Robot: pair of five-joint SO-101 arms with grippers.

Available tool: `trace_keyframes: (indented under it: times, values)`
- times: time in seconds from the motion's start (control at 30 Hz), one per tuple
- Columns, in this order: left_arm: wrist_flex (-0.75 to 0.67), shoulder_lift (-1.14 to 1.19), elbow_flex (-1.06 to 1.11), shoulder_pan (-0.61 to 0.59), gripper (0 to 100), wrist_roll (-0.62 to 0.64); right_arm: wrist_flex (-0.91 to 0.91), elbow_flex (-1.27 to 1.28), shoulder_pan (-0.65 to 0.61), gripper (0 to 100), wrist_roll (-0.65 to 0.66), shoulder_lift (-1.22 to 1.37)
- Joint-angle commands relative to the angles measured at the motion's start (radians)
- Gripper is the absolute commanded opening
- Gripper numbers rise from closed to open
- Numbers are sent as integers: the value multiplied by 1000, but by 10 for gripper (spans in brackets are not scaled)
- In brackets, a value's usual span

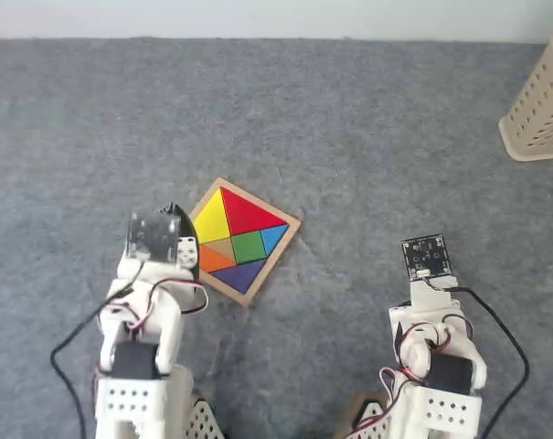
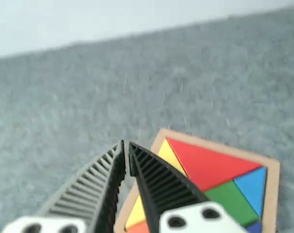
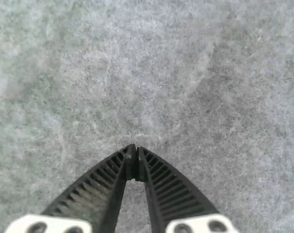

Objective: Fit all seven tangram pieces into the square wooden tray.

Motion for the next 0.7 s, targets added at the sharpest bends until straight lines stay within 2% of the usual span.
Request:
trace_keyframes:
  times: [0.0, 0.17, 0.5, 0.67]
  values:
    - [18, -192, 18, -6, 11, 5, -13, 6, 12, 6, 11, -15]
    - [52, -153, 27, -5, 11, 6, -13, 6, 12, 6, 11, -15]
    - [523, -150, 27, -6, 11, 5, -13, 6, 12, 6, 11, -15]
    - [589, -152, 27, -6, 11, 6, -13, 6, 12, 6, 11, -15]
